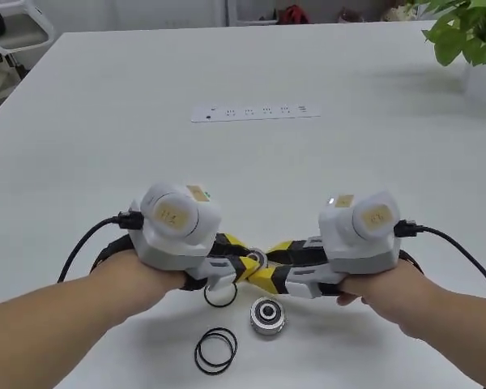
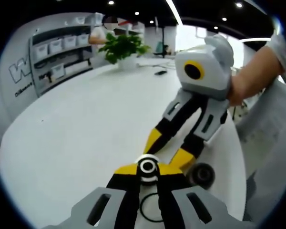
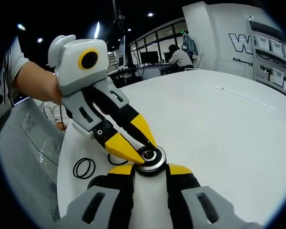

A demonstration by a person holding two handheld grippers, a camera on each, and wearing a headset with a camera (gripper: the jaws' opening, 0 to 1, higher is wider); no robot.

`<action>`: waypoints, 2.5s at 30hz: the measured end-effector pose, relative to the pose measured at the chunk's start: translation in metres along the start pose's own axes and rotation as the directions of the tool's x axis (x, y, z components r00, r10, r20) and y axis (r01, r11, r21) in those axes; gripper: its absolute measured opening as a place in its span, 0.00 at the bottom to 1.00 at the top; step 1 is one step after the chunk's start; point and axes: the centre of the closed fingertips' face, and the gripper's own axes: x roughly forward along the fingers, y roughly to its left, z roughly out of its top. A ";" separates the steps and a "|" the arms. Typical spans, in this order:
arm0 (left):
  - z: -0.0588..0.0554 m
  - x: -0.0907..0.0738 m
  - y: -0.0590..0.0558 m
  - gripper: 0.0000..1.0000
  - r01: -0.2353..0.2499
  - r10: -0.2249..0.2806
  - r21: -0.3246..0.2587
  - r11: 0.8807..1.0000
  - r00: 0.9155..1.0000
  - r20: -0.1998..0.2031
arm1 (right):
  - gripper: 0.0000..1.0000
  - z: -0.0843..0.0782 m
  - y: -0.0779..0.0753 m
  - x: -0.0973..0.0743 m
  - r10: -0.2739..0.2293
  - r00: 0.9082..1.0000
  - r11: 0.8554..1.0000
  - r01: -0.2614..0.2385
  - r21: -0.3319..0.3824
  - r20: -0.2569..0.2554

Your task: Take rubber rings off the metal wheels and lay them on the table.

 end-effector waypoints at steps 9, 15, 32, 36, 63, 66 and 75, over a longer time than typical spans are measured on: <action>0.000 0.000 -0.001 0.13 -0.002 0.002 -0.004 1.000 1.000 0.001 | 0.20 -0.001 0.001 -0.003 0.005 1.000 1.000 -0.005 -0.009 -0.005; 0.000 -0.001 -0.001 0.13 -0.005 0.005 -0.012 1.000 1.000 0.006 | 0.19 -0.003 0.001 -0.004 0.007 1.000 1.000 -0.007 -0.003 -0.006; -0.001 -0.001 -0.002 0.13 -0.008 0.008 -0.026 1.000 1.000 0.016 | 0.18 -0.003 0.001 -0.005 0.017 1.000 1.000 -0.017 0.005 -0.002; -0.001 -0.001 -0.002 0.13 -0.010 0.010 -0.029 1.000 1.000 0.019 | 0.18 -0.003 0.001 -0.005 0.017 1.000 1.000 -0.017 0.005 -0.002; -0.001 -0.002 -0.001 0.13 -0.023 0.024 -0.036 0.999 0.999 0.022 | 0.00 -0.007 -0.005 -0.011 0.011 0.999 0.985 -0.017 0.174 0.033; -0.002 -0.003 -0.001 0.13 -0.023 0.024 -0.036 0.999 0.999 0.022 | 0.00 -0.007 -0.006 -0.012 0.010 0.999 0.977 -0.019 0.210 0.046; -0.002 -0.003 -0.002 0.13 -0.023 0.024 -0.037 0.999 0.999 0.024 | 0.00 -0.007 -0.006 -0.014 0.009 0.998 0.963 -0.027 0.269 0.067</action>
